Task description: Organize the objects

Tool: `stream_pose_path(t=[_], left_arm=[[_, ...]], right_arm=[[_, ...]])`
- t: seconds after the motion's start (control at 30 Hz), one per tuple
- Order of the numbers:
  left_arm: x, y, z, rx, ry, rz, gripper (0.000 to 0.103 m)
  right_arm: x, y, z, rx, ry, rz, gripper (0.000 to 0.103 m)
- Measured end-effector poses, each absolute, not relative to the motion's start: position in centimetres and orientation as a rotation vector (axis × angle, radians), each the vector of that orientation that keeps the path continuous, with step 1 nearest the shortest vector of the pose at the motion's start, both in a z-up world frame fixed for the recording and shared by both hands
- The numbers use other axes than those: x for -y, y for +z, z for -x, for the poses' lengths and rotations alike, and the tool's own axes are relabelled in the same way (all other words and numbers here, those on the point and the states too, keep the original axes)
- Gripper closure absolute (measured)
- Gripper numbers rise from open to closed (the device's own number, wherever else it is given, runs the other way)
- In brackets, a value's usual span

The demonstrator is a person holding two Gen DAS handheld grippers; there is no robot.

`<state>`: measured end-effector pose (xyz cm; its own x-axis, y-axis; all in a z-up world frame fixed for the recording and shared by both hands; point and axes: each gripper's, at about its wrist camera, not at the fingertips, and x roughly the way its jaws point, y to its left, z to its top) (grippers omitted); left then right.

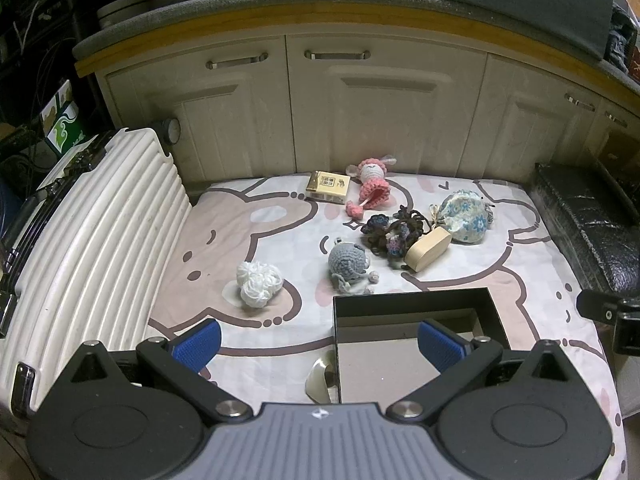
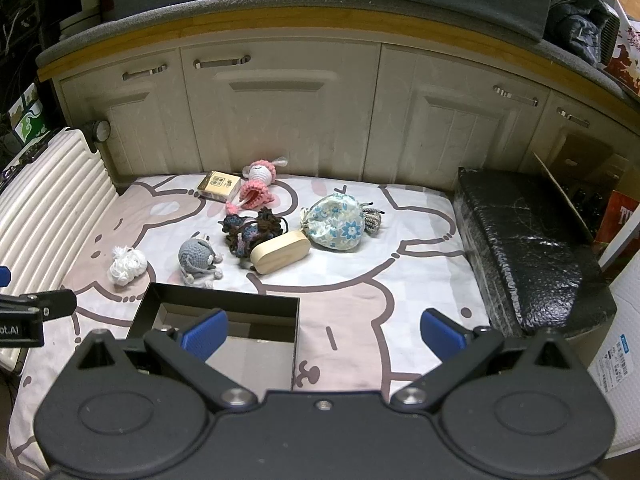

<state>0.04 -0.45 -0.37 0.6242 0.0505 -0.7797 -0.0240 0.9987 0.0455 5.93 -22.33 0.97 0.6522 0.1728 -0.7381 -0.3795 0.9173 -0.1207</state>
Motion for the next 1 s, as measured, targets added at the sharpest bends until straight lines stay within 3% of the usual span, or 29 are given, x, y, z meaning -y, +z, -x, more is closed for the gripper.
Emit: stream_pose_path(t=[1.0], left_arm=[[0.47,-0.33,-0.05,-0.896,0.047,-0.028,0.0]], right_arm=[[22.42,0.92,-5.93,-0.807,0.324,0.281,0.0]])
